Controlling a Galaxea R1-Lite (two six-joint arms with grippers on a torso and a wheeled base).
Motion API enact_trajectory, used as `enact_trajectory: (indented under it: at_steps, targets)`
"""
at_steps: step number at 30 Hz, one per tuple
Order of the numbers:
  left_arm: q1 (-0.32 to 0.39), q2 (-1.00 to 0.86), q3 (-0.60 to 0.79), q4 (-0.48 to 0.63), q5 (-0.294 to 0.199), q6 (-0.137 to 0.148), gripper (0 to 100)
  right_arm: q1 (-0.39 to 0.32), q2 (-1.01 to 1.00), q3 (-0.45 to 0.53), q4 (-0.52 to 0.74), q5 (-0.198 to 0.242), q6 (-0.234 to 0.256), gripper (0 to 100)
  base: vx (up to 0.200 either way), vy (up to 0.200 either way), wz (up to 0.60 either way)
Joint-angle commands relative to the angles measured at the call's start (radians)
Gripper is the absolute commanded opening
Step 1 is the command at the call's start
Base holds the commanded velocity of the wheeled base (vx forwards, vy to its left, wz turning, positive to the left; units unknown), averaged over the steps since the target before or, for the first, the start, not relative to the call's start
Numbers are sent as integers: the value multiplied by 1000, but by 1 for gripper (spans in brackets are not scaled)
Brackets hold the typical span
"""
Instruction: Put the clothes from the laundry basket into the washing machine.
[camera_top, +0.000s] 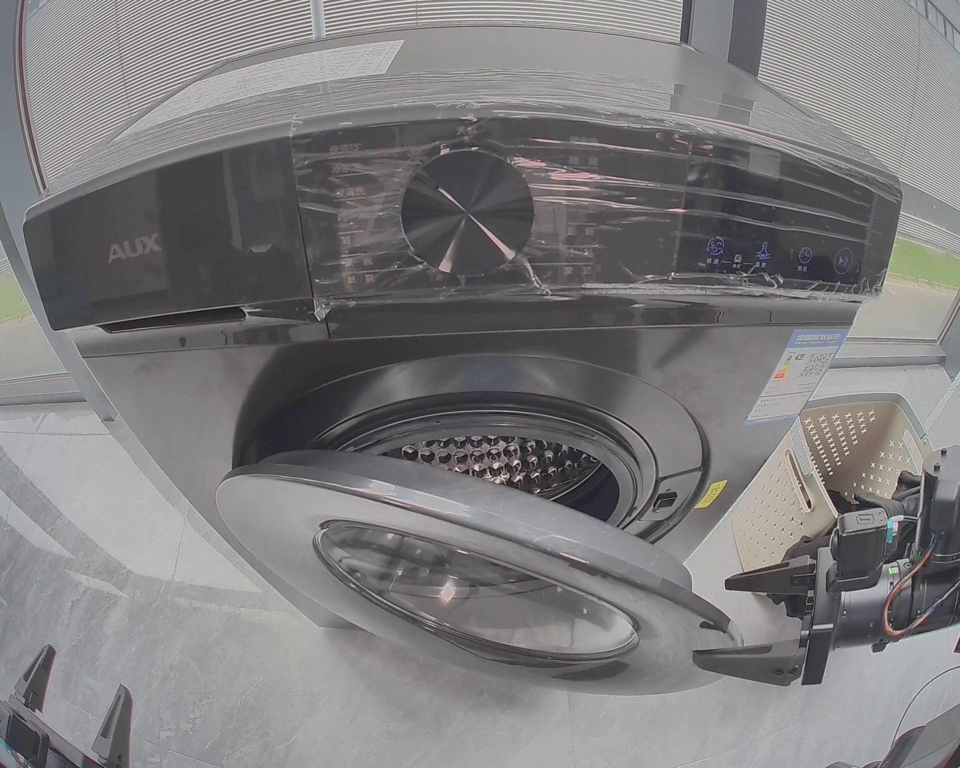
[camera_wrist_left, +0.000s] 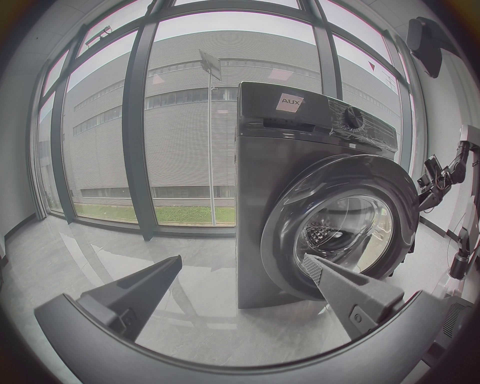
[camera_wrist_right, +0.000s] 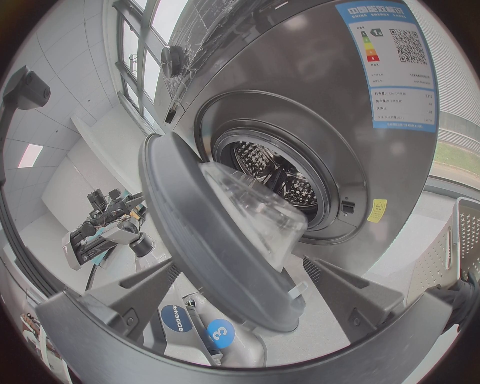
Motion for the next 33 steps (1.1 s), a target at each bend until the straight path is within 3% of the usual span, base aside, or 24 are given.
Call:
enact_trajectory:
  at_steps: [1, 5, 11, 21, 26, 30, 33]
  targets:
    - [0, -18, 16, 0, 1, -1, 100, -19, 64, -37, -18, 0, -2, 100, -200, 0, 0]
    - [0, -18, 16, 0, 1, -2, 100, -1, 127, -33, -65, -2, -2, 100, -200, 0, 0]
    - [0, -18, 16, 0, 1, -2, 100, 56, 125, 12, -85, -26, 3, 100, 0, 0, 0]
    - [0, -18, 16, 0, 1, -2, 100, 85, -14, 47, -84, -20, 9, 100, 0, 0, 0]
    - [0, -18, 16, 0, 1, -2, 100, 87, -108, 44, -81, -17, 54, 100, 0, 0, 0]
    - [0, -18, 16, 0, 1, -1, 100, 64, -180, -2, -81, -29, 114, 100, 0, 0, 0]
    - [0, -18, 16, 0, 1, -1, 100, -31, -160, -54, -76, -68, 121, 100, 0, 0, 0]
